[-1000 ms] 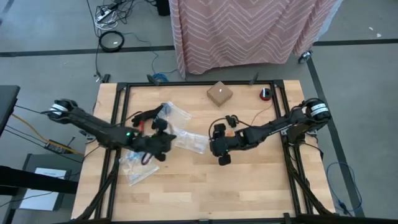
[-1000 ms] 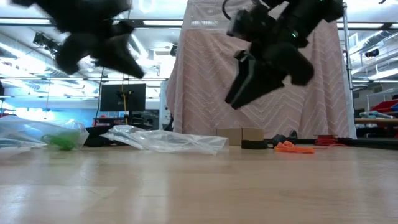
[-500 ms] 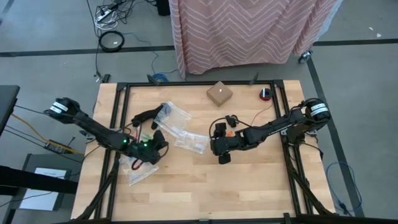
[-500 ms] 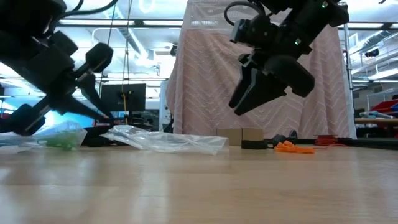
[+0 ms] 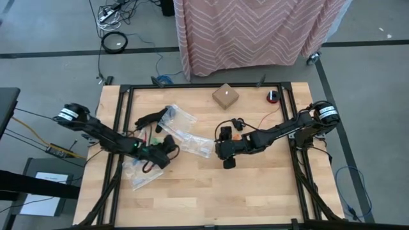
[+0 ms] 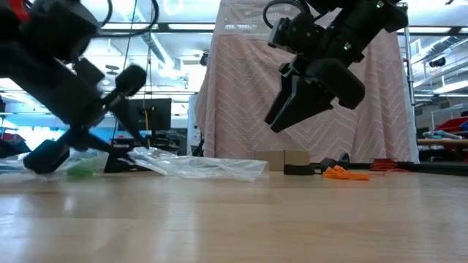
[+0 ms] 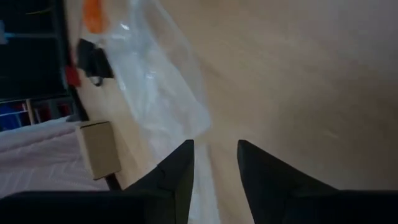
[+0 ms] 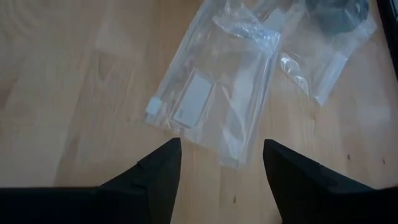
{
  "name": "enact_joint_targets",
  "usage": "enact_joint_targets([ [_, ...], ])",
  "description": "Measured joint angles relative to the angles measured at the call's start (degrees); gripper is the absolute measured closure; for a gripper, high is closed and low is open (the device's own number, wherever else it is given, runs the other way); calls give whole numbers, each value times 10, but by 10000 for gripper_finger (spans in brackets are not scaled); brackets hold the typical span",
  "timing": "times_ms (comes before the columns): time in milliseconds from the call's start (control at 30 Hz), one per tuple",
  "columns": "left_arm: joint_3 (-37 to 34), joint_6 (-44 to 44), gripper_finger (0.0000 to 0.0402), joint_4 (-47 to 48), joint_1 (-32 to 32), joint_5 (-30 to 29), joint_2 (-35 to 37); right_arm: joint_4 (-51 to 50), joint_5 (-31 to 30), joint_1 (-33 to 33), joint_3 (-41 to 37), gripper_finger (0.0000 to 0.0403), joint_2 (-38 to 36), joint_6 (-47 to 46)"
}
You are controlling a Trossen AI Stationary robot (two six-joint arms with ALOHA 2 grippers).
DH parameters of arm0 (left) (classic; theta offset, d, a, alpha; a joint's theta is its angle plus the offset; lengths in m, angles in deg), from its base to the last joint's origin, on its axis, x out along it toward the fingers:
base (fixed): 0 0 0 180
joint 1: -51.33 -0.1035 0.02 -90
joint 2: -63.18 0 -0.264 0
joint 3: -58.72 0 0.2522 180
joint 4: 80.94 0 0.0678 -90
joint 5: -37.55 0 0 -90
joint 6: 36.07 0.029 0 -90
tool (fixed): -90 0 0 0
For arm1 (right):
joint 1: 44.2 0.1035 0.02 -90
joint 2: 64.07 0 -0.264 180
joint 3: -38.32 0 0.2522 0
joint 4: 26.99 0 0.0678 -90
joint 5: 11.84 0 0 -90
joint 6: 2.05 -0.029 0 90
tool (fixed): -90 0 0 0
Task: Sort rubber bands
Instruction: Open the transparent zip bag
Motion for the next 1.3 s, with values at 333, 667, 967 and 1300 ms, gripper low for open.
enact_joint_targets([
  [333,0,24,266,-133,-39,-12,-63,9,11,0,0,190,0,-22],
  [667,2,40,275,-194,-71,63,-94,18,17,0,0,198,0,-38],
  [967,5,31,387,-294,-97,161,-142,39,19,0,0,211,0,-40],
  [1300,20,15,399,-335,-97,37,-157,-21,-35,-1,0,227,0,-59],
])
